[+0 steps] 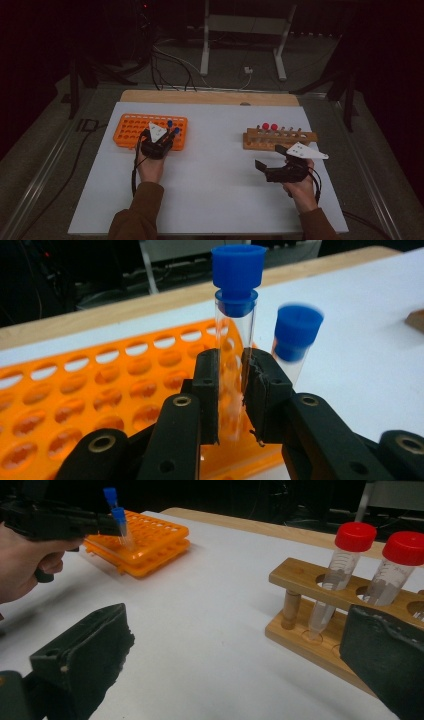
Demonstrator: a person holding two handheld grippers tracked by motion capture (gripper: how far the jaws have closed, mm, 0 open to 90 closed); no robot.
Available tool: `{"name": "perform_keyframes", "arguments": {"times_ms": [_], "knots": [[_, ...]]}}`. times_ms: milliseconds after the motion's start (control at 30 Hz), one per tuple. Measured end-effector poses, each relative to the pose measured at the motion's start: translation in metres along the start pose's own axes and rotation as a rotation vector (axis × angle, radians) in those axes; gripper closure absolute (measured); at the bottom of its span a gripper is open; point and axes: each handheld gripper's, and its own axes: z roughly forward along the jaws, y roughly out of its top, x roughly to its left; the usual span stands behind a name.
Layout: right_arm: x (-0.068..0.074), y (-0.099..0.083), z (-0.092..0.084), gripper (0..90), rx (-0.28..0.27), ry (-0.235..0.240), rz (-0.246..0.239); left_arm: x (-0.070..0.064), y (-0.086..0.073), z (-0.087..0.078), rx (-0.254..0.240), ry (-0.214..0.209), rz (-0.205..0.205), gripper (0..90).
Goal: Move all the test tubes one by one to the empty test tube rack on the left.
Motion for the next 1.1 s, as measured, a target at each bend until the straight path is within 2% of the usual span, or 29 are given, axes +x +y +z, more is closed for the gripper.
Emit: {"name": "perform_keyframes", "arguments": {"times_ms": [100,267,533,600,800,933,1033,1100], "knots": [[0.0,0.0,0.0,0.3,0.002,0.002,-0.001,0.0,-0.003,0.0,0.001,-0.006,-0.011,76.6],[0.001,0.0,0.001,0.3,0.005,0.004,-0.005,-0.002,-0.005,0.003,0.031,-0.007,0.014,76.8],[0.001,0.0,0.001,0.3,0.005,0.005,-0.004,0.0,-0.008,0.003,0.036,-0.018,-0.017,75.6],[0.001,0.0,0.001,0.3,0.008,0.005,-0.008,0.002,-0.008,0.001,0.032,-0.033,-0.037,71.5],[0.001,0.0,0.001,0.3,0.011,0.002,-0.009,0.004,-0.007,-0.009,0.009,-0.039,-0.069,59.3],[0.002,0.0,0.001,0.3,0.011,0.0,-0.011,0.005,-0.007,-0.018,-0.003,-0.032,-0.072,52.1],[0.002,0.0,0.001,0.3,0.012,-0.002,-0.011,0.007,-0.008,-0.028,-0.023,-0.061,-0.095,50.1],[0.001,0.0,0.001,0.3,0.012,-0.004,-0.011,0.008,-0.008,-0.035,-0.04,-0.107,-0.131,46.1]]}}
